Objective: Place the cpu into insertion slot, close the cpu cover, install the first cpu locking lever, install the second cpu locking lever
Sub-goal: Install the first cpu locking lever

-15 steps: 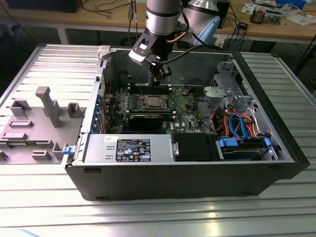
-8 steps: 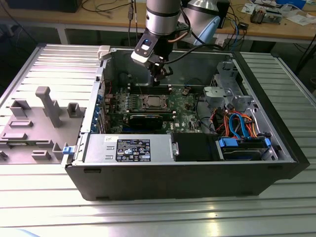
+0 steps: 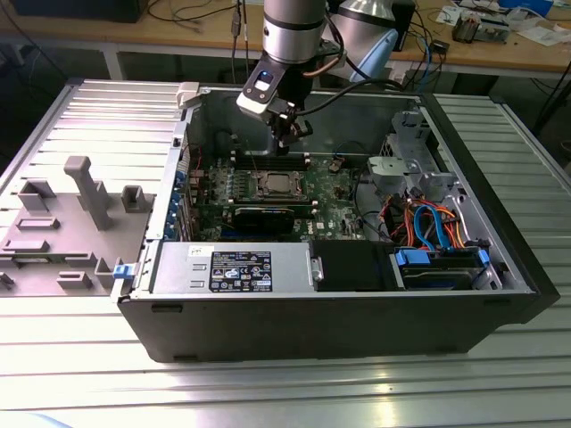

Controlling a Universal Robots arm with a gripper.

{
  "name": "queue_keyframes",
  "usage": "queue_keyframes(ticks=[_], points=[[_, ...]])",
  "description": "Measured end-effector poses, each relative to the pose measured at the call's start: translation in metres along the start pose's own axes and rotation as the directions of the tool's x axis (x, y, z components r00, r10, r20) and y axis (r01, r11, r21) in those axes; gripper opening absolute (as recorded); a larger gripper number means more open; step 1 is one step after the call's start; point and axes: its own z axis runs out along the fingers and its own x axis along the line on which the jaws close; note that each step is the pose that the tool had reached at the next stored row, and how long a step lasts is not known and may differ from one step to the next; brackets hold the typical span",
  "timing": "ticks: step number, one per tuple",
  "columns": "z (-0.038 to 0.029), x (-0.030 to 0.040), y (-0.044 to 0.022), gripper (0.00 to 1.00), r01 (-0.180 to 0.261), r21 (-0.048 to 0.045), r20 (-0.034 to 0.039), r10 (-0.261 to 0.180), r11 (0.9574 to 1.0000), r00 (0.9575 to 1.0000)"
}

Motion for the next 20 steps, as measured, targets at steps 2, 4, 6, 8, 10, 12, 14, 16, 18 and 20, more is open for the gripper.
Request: queue_keyframes(ticks=[2, 4, 6, 8, 10, 12, 14, 16, 18, 20], points=[[0.0001, 0.0001, -0.0002, 0.11, 0.000, -0.0040, 0.0020, 0.000, 1.0000, 1.0000], [0.0000, 0.0001, -0.0003, 0.11, 0.000, -0.0043, 0.0022, 0.000, 1.0000, 1.0000], [0.0000, 0.0001, -0.0002, 0.11, 0.000, -0.0046, 0.0023, 0.000, 1.0000, 1.0000], [0.0000, 0.0001, -0.0003, 0.11, 0.000, -0.0074, 0.0038, 0.000, 1.0000, 1.0000], [0.0000, 0.0001, -0.0003, 0.11, 0.000, -0.0077, 0.0039, 0.000, 1.0000, 1.0000], [0.0000, 0.0001, -0.0003, 0.11, 0.000, -0.0079, 0.0040, 0.000, 1.0000, 1.0000], [0.0000, 0.0001, -0.0003, 0.11, 0.000, -0.0080, 0.0041, 0.000, 1.0000, 1.0000], [0.0000, 0.0001, -0.0003, 0.11, 0.000, -0.0082, 0.0041, 0.000, 1.0000, 1.0000], [0.0000, 0.0001, -0.0003, 0.11, 0.000, -0.0084, 0.0043, 0.000, 1.0000, 1.0000], [0.0000, 0.0001, -0.0003, 0.11, 0.007, -0.0082, 0.0042, -0.007, 0.9999, 1.0000]])
